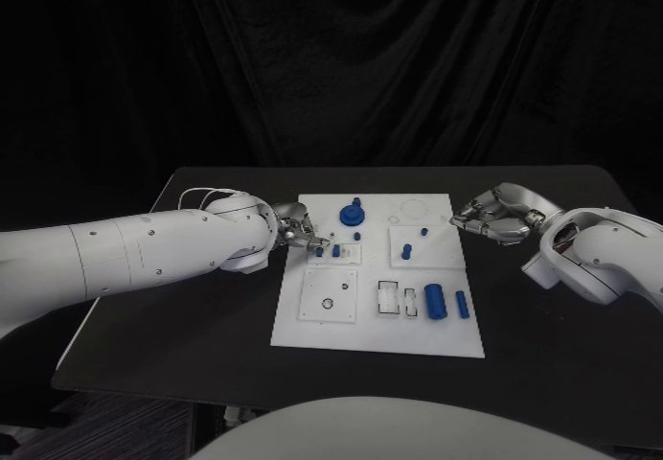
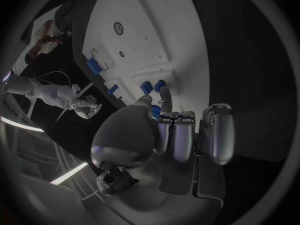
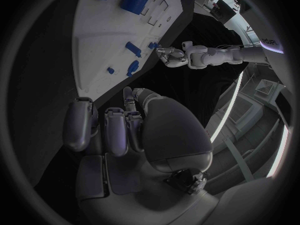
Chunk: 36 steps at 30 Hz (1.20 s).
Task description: Assemble the parts on the task board
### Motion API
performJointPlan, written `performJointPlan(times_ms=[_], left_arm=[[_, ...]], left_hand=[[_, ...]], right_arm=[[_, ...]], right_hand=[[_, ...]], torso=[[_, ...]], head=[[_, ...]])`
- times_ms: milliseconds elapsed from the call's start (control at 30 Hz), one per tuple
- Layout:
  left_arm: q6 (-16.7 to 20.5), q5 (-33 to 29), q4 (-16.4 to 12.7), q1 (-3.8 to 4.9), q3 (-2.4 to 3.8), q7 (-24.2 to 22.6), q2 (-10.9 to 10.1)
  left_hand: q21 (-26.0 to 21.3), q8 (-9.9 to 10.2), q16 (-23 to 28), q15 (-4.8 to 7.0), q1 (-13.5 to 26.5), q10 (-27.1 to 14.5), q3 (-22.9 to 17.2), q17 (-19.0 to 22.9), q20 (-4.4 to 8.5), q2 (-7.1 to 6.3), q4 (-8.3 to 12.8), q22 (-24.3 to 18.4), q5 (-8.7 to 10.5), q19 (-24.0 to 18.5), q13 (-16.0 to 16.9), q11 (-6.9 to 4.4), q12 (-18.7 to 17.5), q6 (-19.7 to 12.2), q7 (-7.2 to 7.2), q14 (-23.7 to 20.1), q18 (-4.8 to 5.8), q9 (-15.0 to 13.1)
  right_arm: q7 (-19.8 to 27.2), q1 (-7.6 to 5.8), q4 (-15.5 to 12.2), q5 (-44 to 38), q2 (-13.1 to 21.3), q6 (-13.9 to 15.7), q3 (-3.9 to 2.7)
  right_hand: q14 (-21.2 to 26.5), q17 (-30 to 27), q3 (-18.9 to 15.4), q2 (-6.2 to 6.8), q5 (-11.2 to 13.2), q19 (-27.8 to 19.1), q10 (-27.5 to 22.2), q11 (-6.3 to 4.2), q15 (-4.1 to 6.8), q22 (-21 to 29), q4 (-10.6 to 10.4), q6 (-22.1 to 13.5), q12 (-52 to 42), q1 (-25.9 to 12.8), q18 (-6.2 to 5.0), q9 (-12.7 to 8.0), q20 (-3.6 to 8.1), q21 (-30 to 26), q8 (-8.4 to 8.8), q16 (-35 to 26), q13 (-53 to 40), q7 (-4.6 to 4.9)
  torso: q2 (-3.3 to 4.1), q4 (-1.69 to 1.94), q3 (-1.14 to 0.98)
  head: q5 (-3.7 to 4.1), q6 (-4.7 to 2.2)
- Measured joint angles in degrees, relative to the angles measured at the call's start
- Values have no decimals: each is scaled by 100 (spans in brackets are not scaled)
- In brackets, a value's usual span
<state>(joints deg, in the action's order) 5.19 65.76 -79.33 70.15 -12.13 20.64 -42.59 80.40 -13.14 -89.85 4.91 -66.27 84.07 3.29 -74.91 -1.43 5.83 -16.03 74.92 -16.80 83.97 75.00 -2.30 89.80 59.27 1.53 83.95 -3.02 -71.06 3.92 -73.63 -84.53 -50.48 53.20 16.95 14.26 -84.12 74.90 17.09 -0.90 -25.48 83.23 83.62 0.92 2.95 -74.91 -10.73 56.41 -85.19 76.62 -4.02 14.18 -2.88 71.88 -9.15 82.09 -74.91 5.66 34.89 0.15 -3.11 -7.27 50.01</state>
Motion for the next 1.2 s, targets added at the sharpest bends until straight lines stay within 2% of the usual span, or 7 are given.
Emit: performJointPlan(times_ms=[600, 1133, 1200], left_arm=[[-107, 2, 22, -19, 0, 71, 37], [-177, 3, 62, -37, 0, 81, 88], [-186, 3, 70, -38, 0, 81, 96]], left_hand=[[-64, 24, 0, 0, -23, 0, -16, 0, 0, 22, 16, -1, -23, 0, 0, 0, 0, 0, 0, 0, -1, 14], [-109, 117, 0, 0, -91, 0, -55, 0, -21, 0, 55, -1, -47, -21, 0, 0, 0, -75, 34, 0, -2, 48], [-134, 166, 0, -1, -120, 0, -75, 0, -27, 11, 75, -1, -102, -26, 0, 0, 0, -114, 31, 0, -2, 58]], right_arm=[[0, 0, 4, 0, -15, -11, -1], [-1, 0, 1, 0, -16, -24, -1], [-2, 0, 0, 0, -16, -25, -1]], right_hand=[[0, 0, 0, 0, 0, 0, 0, 0, 0, 0, 0, 0, 0, 0, 0, 4, 0, 0, 0, 0, 0, 0], [0, 0, 0, 0, 0, 0, -21, 21, 0, -4, 0, 0, 0, 0, 0, 4, 0, 0, 0, 0, 0, 0], [0, 0, 0, 0, 0, 0, -21, 21, 0, -4, 0, 0, 0, 0, 0, 4, 0, 0, 0, 0, 0, 0]], torso=[[1, 0, -2], [-2, 3, -1], [-2, 3, -1]], head=[[4, 0], [10, 0], [9, 0]])
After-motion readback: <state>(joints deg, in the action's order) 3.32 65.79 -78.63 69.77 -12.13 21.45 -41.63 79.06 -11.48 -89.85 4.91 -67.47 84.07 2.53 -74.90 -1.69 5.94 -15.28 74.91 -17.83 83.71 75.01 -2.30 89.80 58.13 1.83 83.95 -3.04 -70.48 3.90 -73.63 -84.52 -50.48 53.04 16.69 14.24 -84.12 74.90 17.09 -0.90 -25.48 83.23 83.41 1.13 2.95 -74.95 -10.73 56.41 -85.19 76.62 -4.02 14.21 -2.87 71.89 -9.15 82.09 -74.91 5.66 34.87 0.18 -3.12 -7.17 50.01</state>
